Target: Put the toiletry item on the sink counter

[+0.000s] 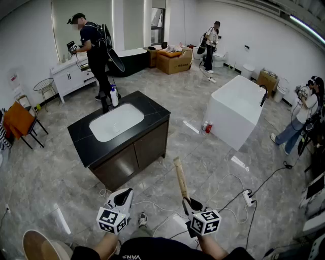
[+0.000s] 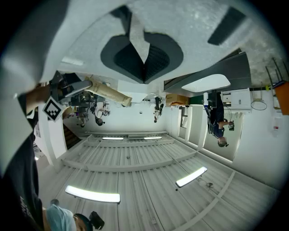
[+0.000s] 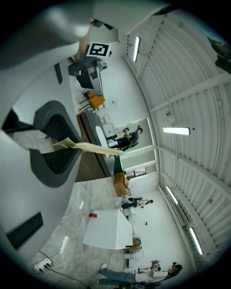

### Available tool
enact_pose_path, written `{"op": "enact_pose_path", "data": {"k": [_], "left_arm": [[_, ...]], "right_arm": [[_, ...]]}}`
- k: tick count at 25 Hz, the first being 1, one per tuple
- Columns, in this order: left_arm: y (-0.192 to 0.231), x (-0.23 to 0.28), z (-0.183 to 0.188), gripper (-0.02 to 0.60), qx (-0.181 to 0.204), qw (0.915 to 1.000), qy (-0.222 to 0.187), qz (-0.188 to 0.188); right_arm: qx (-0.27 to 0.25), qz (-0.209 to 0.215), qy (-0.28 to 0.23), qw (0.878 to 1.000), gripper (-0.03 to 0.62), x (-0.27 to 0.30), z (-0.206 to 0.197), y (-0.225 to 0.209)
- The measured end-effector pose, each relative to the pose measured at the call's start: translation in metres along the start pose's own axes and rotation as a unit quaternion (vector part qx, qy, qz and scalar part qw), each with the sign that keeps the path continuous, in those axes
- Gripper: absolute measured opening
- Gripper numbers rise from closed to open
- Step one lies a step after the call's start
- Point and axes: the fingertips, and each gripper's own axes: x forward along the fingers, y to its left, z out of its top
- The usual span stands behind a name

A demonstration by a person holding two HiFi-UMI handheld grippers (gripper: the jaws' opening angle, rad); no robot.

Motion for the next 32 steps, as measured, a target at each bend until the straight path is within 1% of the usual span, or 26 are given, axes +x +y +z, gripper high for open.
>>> {"op": "enact_pose_path", "data": {"k": [5,12,16,20,23,26,32], "left_arm": [[0.006,-0.002,-0.009,0.008,0.006,0.9999,0.005,-0.005],[0.010,-0.011,-0.013,0.008,0.005,1.0000,0.006,0.006],[0.011,-0.016,-0.011,0.008,-0.002,0.9999,-0.003,0.016],[0.018,-0.016,-0.017,0.008,-0.011,0.9997,0.001,0.020],[0.029,-0.003,-0.019,0.008,-0.014,0.9997,0.005,0.020],[0.040,0.022,-0.016,0.008,-0.015,0.9998,0.001,0.014],[0.079,0.077,-0.002,0.008,-0.014,0.9999,-0.008,-0.003]], "right_arm": [[0.000,-0.001,-0.002,1.000,0.037,0.012,-0.002,0.003],[0.004,0.011,-0.002,1.000,0.037,0.016,-0.002,0.010],[0.016,0.030,-0.011,0.999,0.038,0.016,-0.001,0.015],[0.019,0.032,-0.015,0.999,0.038,0.022,0.005,0.014],[0.023,0.029,-0.017,0.999,0.038,0.035,0.012,0.009],[0.023,0.020,-0.016,0.999,0.038,0.051,0.022,-0.004],[0.025,0.004,-0.022,0.999,0.038,0.102,0.058,-0.025]]}}
